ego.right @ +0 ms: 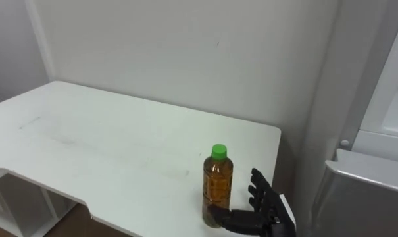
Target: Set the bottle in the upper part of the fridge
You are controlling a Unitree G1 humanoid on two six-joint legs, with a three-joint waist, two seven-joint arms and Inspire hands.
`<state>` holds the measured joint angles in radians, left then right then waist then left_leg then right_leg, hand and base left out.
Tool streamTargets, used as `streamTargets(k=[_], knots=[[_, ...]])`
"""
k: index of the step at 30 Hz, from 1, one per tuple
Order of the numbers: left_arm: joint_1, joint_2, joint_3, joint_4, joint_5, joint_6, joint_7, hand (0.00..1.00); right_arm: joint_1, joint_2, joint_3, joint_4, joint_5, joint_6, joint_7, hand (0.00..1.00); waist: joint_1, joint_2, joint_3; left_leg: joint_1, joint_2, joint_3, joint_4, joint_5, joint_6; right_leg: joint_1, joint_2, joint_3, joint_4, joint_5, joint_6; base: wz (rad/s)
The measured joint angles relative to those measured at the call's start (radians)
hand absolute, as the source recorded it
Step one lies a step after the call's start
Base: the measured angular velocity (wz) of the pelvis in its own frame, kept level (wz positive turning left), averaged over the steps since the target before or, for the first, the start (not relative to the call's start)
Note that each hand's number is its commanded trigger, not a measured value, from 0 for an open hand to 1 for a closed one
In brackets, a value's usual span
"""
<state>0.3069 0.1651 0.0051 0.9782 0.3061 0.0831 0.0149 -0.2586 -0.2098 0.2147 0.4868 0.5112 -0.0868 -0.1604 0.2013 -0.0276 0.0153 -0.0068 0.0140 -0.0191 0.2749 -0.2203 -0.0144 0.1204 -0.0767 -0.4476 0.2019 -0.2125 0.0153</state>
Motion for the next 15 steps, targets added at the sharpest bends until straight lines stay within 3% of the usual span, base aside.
streamTargets(k=[15], knots=[[0.025, -0.003, 0.0, -0.016, 0.0, 0.0, -0.009, 0.0, 0.0, -0.003, 0.0, 0.058, -0.002, 0.0, -0.011, 0.0, 0.003, 0.0, -0.0007, 0.012, -0.011, -0.015, -0.003, 0.005, 0.005, 0.022, -0.01, -0.02, 0.003, -0.003, 0.006, 0.03]])
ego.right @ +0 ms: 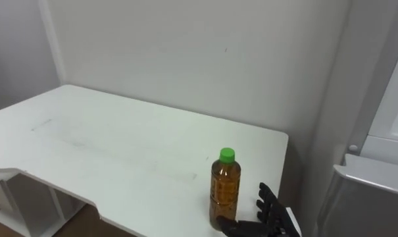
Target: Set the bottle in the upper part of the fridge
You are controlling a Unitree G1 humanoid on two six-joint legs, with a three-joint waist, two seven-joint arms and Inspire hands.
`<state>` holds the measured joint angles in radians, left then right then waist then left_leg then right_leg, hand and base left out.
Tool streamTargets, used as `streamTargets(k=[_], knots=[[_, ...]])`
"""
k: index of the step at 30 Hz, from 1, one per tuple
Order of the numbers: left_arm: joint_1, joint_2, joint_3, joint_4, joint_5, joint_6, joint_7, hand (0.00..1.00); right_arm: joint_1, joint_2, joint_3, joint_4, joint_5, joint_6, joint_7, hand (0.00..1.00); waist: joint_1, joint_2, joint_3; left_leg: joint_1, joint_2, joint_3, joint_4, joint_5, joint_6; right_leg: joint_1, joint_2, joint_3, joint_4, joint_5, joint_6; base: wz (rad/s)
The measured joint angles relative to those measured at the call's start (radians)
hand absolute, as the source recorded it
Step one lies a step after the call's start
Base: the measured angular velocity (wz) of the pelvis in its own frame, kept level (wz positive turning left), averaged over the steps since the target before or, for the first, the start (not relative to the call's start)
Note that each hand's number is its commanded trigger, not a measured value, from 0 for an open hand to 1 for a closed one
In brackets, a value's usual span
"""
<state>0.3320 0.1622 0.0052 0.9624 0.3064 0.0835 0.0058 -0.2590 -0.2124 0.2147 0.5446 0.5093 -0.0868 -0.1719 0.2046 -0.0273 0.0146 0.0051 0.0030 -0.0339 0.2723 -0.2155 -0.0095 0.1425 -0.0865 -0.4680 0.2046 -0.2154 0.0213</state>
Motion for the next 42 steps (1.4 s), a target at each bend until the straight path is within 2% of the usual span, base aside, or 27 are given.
streamTargets(k=[9, 15, 19, 23, 31, 35, 37, 42], knots=[[0.001, 0.0, -0.004, -0.001, 0.0, 0.003, -0.015, 0.0, -0.007, -0.004, 0.004, 0.0, -0.003, 0.0, 0.003, 0.0, 0.026, -0.001, -0.001, -0.001, -0.002, 0.0, 0.0, 0.0, 0.0, -0.001, -0.001, 0.0, -0.001, -0.003, 0.004, 0.0], [0.0, 0.0, -0.02, -0.001, 0.0, 0.005, -0.01, 0.0, -0.058, -0.004, 0.037, -0.007, -0.014, 0.0, -0.001, 0.0, 0.034, -0.004, -0.0038, -0.006, -0.001, 0.0, 0.001, 0.0, 0.0, -0.008, -0.001, -0.002, 0.0, -0.003, 0.004, 0.0], [0.0, 0.001, -0.02, 0.003, 0.002, 0.003, -0.009, 0.0, -0.091, -0.003, 0.045, -0.009, -0.044, 0.0, 0.0, 0.0, 0.052, -0.006, -0.0052, -0.007, -0.003, -0.012, 0.002, 0.001, 0.0, -0.006, -0.001, -0.006, 0.001, -0.003, 0.004, 0.06], [0.009, 0.003, -0.02, 0.001, 0.002, 0.005, -0.012, 0.0, -0.125, -0.004, 0.047, -0.013, -0.044, 0.0, -0.017, 0.0, 0.054, -0.006, -0.0053, -0.01, -0.006, -0.024, 0.003, 0.002, -0.001, -0.005, -0.001, -0.015, 0.001, -0.003, 0.004, 0.08], [0.01, 0.003, -0.019, 0.0, 0.003, 0.005, -0.016, 0.0, -0.132, -0.009, 0.047, -0.014, -0.044, 0.0, -0.021, 0.0, 0.078, -0.004, -0.0039, -0.009, -0.01, -0.034, 0.002, 0.004, 0.0, 0.0, -0.004, -0.029, 0.001, -0.003, 0.004, 0.03], [0.01, 0.003, -0.019, -0.001, 0.005, 0.005, -0.016, 0.0, -0.132, -0.016, 0.047, -0.014, -0.044, 0.0, -0.021, 0.0, 0.079, -0.002, -0.0031, -0.006, -0.015, -0.037, 0.002, 0.008, 0.004, 0.002, -0.01, -0.03, 0.003, -0.004, 0.006, 0.02], [0.01, 0.003, -0.019, -0.001, 0.005, 0.005, -0.016, 0.0, -0.132, -0.021, 0.048, -0.014, -0.044, 0.0, -0.021, 0.0, 0.08, 0.0, 0.0004, -0.003, -0.017, -0.036, 0.001, 0.009, 0.006, 0.002, -0.015, -0.029, 0.009, -0.005, 0.007, 0.0], [0.011, 0.005, -0.008, 0.002, -0.001, 0.006, -0.016, 0.0, -0.131, -0.023, 0.047, -0.005, -0.041, 0.0, -0.02, 0.0, 0.076, -0.005, 0.0035, 0.004, -0.021, -0.047, -0.009, 0.009, 0.006, 0.013, -0.017, -0.032, 0.014, -0.009, 0.013, 0.04]])
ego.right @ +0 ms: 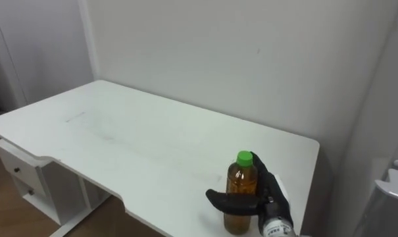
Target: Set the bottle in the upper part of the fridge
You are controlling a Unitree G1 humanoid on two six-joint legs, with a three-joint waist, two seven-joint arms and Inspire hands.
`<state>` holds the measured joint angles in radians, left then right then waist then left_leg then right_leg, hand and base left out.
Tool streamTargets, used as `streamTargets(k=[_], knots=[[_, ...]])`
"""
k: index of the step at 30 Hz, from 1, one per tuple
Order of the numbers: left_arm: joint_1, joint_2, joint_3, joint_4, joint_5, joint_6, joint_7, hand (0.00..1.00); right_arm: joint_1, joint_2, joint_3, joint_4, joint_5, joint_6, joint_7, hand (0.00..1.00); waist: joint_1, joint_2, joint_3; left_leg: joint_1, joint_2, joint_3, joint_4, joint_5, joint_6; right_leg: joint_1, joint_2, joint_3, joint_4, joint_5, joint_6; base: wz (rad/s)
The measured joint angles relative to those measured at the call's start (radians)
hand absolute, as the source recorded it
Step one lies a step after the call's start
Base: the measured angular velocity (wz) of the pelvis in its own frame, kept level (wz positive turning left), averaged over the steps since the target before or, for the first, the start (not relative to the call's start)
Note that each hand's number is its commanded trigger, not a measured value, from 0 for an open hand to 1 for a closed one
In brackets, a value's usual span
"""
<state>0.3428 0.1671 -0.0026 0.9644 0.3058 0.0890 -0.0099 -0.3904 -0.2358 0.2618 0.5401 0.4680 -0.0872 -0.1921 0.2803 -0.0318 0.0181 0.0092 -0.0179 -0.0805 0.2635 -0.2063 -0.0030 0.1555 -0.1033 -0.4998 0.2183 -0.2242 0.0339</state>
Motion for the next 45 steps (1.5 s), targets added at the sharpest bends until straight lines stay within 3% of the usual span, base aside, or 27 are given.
streamTargets(k=[6, 10, 15, 26, 45], knots=[[0.006, 0.0, 0.0, 0.001, -0.021, 0.0, 0.0, 0.0, 0.002, -0.002, 0.0, 0.009, 0.008, 0.0, 0.008, 0.0, 0.002, -0.015, -0.0068, 0.003, -0.004, 0.0, 0.007, 0.001, 0.001, 0.008, 0.0, 0.0, -0.009, -0.001, 0.001, 0.02], [0.005, 0.0, 0.001, -0.002, -0.04, -0.003, 0.001, 0.0, 0.003, -0.002, 0.002, 0.061, 0.006, 0.0, 0.022, 0.0, 0.001, -0.023, -0.006, 0.008, -0.005, -0.002, 0.007, 0.001, 0.001, 0.017, 0.001, 0.0, -0.014, 0.0, 0.002, 0.02], [0.012, 0.0, 0.001, -0.004, -0.04, -0.003, 0.002, 0.0, 0.003, -0.005, 0.001, 0.095, 0.005, 0.0, 0.021, 0.0, 0.001, -0.018, -0.0041, 0.003, -0.005, -0.004, 0.006, 0.0, 0.001, 0.017, 0.0, -0.006, -0.013, 0.0, 0.002, 0.01], [0.029, 0.003, 0.001, -0.015, -0.041, -0.003, 0.002, 0.0, 0.003, -0.008, 0.0, 0.161, -0.002, 0.0, 0.017, 0.0, 0.001, -0.01, -0.0101, -0.003, -0.006, -0.015, 0.01, 0.001, 0.001, 0.02, -0.001, -0.027, -0.011, 0.0, 0.001, 0.04], [0.068, 0.005, 0.001, -0.021, -0.041, -0.005, -0.003, 0.0, 0.003, -0.033, 0.0, 0.16, -0.004, 0.0, -0.029, 0.0, 0.006, -0.012, -0.007, 0.01, -0.011, -0.024, 0.011, 0.001, 0.002, 0.036, -0.003, -0.033, -0.014, -0.002, 0.004, 0.0]])
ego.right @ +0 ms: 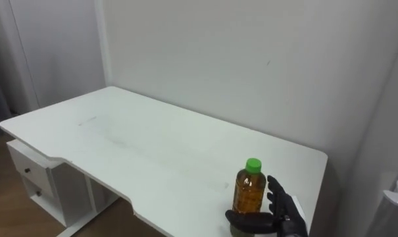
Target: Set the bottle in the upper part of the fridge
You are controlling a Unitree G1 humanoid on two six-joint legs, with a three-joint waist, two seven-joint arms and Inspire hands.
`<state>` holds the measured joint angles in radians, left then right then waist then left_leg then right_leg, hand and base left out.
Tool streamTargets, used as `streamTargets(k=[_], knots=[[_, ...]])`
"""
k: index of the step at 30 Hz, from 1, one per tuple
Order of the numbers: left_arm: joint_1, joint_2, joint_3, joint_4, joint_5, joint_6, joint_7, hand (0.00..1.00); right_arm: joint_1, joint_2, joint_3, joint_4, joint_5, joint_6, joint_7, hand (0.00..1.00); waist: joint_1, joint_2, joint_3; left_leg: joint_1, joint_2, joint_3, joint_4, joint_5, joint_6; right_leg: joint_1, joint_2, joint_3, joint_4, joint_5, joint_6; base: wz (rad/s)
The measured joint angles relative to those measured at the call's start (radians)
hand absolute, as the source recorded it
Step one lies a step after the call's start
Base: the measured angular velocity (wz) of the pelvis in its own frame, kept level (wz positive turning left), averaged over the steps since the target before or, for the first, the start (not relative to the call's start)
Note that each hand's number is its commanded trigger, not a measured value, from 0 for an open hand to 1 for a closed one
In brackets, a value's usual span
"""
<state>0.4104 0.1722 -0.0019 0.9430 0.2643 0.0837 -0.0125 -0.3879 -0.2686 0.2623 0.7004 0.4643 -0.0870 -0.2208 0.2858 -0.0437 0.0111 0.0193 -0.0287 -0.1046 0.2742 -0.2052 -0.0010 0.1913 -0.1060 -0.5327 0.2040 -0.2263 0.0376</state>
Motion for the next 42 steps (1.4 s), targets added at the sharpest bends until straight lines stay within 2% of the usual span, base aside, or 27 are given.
streamTargets(k=[24, 25, 26, 28, 32, 38, 42], knots=[[0.003, 0.001, 0.021, -0.003, 0.0, 0.0, -0.001, 0.0, 0.0, -0.009, 0.0, 0.0, 0.003, 0.0, -0.017, 0.0, 0.044, -0.007, -0.0001, -0.008, -0.002, -0.012, 0.002, 0.001, 0.0, 0.002, -0.001, -0.019, 0.0, -0.001, 0.001, 0.01], [0.006, 0.003, 0.021, -0.004, -0.001, 0.0, 0.001, 0.0, 0.0, -0.009, 0.0, 0.0, 0.005, 0.0, -0.016, 0.22, 0.046, -0.008, -0.001, -0.008, -0.002, -0.012, 0.002, 0.001, 0.0, 0.002, -0.001, -0.019, 0.0, -0.001, 0.001, 0.0], [0.009, 0.004, 0.021, -0.004, -0.001, 0.0, 0.001, 0.0, 0.0, -0.009, 0.0, 0.0, 0.006, 0.0, -0.016, 1.0, 0.046, -0.009, -0.0018, -0.008, -0.003, -0.012, 0.002, 0.001, 0.0, 0.002, -0.001, -0.019, 0.0, -0.002, 0.002, 0.0], [0.021, 0.006, 0.021, -0.004, -0.012, 0.001, 0.003, 0.0, 0.0, -0.009, 0.0, 0.0, 0.01, 0.0, -0.016, 1.0, 0.048, -0.013, -0.0033, -0.008, -0.004, -0.014, 0.002, 0.001, 0.0, 0.004, -0.001, -0.02, 0.0, -0.002, 0.002, 0.0], [0.037, 0.005, 0.02, -0.009, -0.036, 0.001, 0.003, 0.0, 0.0, -0.01, 0.0, 0.0, 0.013, 0.0, -0.017, 1.0, 0.048, -0.016, -0.0007, -0.007, -0.005, -0.022, 0.003, 0.001, 0.0, 0.008, -0.001, -0.022, -0.001, -0.002, 0.002, 0.05], [0.04, 0.005, 0.02, -0.011, -0.037, 0.001, 0.005, 0.0, 0.0, -0.015, -0.001, 0.002, 0.013, 0.0, -0.017, 1.0, 0.042, -0.005, 0.0071, -0.007, -0.017, -0.052, 0.011, 0.002, 0.001, 0.023, -0.006, -0.046, -0.001, -0.008, 0.008, 0.14], [0.041, 0.006, 0.02, -0.011, -0.037, 0.0, 0.006, 0.0, 0.001, -0.015, -0.002, 0.007, 0.026, 0.0, -0.018, 1.0, 0.043, -0.002, 0.0078, -0.011, -0.022, -0.06, 0.013, 0.002, 0.002, 0.024, -0.008, -0.054, -0.001, -0.01, 0.01, 0.05]])
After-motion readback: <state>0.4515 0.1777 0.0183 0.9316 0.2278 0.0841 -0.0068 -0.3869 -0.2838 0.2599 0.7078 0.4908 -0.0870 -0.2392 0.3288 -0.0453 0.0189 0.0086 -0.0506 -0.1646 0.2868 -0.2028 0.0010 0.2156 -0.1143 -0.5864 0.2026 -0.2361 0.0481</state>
